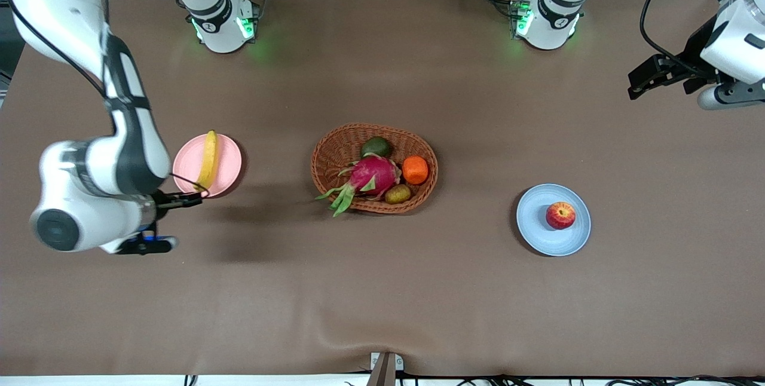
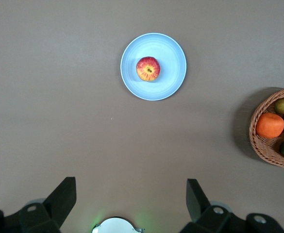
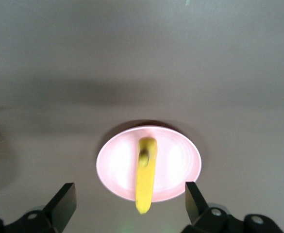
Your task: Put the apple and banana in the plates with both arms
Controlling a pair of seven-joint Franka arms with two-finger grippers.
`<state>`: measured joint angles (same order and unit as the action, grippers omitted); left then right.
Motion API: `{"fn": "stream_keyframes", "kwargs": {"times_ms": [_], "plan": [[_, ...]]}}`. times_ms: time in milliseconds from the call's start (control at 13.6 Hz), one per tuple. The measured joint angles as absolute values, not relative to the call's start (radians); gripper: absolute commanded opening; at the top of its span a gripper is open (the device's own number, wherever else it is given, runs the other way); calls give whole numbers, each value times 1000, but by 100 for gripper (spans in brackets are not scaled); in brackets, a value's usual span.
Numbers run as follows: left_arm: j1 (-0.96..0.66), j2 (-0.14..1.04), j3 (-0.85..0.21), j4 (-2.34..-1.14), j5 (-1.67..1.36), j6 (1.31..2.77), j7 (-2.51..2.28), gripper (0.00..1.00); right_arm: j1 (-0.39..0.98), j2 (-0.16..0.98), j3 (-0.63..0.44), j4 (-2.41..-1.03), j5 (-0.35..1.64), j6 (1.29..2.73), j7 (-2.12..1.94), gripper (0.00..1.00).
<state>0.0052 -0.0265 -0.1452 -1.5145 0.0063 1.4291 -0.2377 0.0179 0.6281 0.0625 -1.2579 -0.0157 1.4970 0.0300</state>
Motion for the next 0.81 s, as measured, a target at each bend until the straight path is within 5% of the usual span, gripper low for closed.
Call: {"fn": "stream_keyframes", "kwargs": {"times_ms": [367,808], "plan": [[-21,-93,-96,-1574,4,1433,-235,100,21,548,81,-1072,-45,1429,30,100],[-21,-93,-85,-1576,0,1453,-234,100,-17,238,75,-1094,-4,1254,25,100]]}}
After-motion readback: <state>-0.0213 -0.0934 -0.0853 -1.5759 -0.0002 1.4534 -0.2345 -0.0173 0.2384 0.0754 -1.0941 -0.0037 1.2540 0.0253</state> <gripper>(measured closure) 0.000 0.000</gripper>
